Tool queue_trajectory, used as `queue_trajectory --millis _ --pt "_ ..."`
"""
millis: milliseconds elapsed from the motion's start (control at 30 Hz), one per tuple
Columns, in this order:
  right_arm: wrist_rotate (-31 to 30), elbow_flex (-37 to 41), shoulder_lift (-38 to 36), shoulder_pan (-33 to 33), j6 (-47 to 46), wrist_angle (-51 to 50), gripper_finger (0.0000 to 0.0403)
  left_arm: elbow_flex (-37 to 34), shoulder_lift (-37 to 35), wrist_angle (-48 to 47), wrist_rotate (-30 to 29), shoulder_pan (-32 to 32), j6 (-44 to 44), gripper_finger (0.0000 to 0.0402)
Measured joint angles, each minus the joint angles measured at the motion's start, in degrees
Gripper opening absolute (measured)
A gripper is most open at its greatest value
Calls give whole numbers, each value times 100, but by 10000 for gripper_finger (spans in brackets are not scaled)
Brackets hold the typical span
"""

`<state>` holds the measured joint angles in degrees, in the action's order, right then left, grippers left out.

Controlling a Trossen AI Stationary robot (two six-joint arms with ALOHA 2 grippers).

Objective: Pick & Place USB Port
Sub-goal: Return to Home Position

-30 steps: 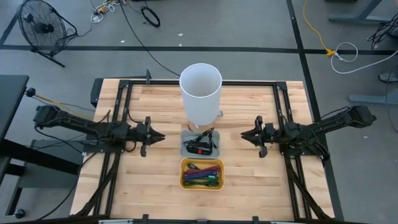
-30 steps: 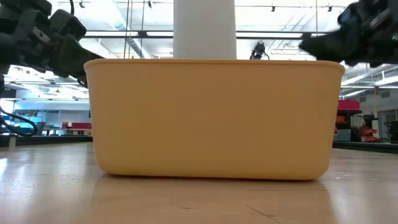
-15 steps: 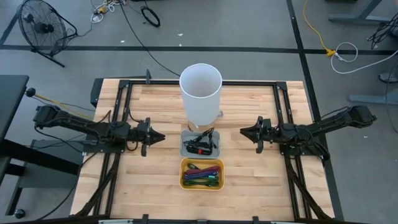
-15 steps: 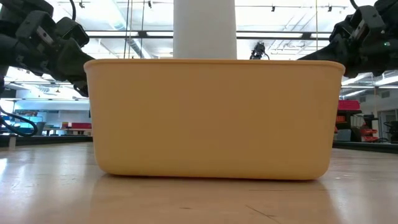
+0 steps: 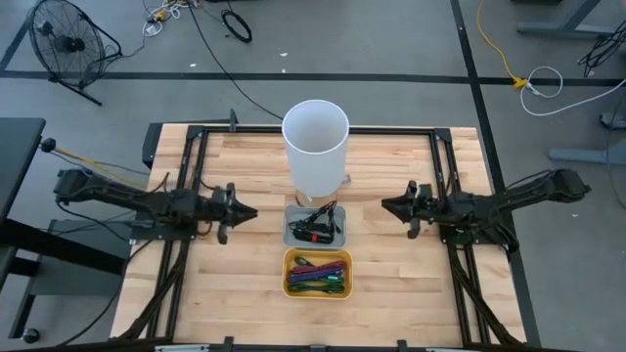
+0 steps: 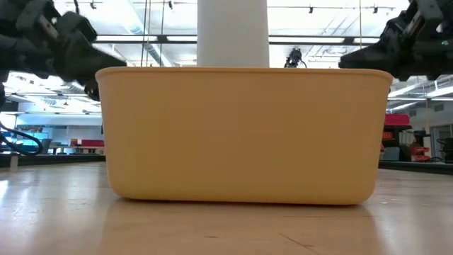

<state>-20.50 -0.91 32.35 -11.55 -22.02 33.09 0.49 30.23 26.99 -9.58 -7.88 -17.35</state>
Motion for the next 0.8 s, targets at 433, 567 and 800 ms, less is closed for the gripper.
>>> queue_trajectory --millis 433,567,800 --pt "-3 0 -2621 -2 0 -143 58 -2 -2447 16 0 0 -2 58" --pt "-14 -10 -3236 0 0 -32 59 -2 -3026 39 -2 0 -2 58" --pt "7 3 -3233 11 0 720 58 -4 -3008 338 -34 7 -5 58"
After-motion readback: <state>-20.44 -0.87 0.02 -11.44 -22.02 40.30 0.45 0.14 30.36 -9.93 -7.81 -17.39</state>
